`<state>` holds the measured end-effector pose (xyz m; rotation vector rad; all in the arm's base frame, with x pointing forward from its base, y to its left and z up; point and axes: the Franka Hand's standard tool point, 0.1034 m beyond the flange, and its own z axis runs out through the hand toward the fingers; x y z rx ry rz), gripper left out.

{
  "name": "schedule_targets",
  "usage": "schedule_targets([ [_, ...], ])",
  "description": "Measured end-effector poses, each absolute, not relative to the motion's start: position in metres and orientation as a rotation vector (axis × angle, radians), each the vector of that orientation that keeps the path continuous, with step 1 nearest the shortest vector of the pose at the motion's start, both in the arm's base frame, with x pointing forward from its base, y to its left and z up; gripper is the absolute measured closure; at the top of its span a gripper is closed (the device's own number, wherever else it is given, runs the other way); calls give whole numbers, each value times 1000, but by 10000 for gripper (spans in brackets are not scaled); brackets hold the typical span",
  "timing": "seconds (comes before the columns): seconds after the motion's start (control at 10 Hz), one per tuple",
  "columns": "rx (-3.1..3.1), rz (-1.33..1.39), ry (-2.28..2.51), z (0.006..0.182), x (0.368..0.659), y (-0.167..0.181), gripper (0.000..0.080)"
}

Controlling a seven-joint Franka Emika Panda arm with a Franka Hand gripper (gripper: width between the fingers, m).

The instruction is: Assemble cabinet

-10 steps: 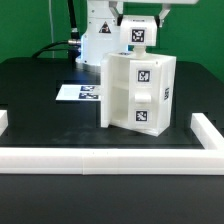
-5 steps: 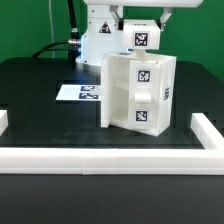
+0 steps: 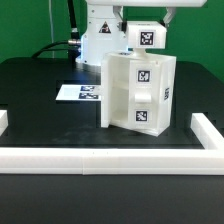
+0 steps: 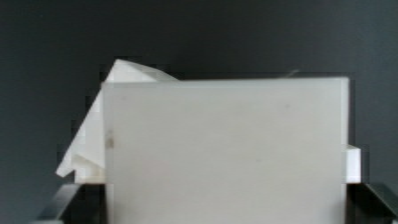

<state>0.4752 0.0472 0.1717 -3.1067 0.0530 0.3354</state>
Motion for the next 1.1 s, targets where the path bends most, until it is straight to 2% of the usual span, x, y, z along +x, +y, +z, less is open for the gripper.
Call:
schedule_targets([
  [0.6, -3106, 333, 72, 172, 475, 47, 235],
  [1.1, -3080, 358, 151, 168, 454, 46, 235],
])
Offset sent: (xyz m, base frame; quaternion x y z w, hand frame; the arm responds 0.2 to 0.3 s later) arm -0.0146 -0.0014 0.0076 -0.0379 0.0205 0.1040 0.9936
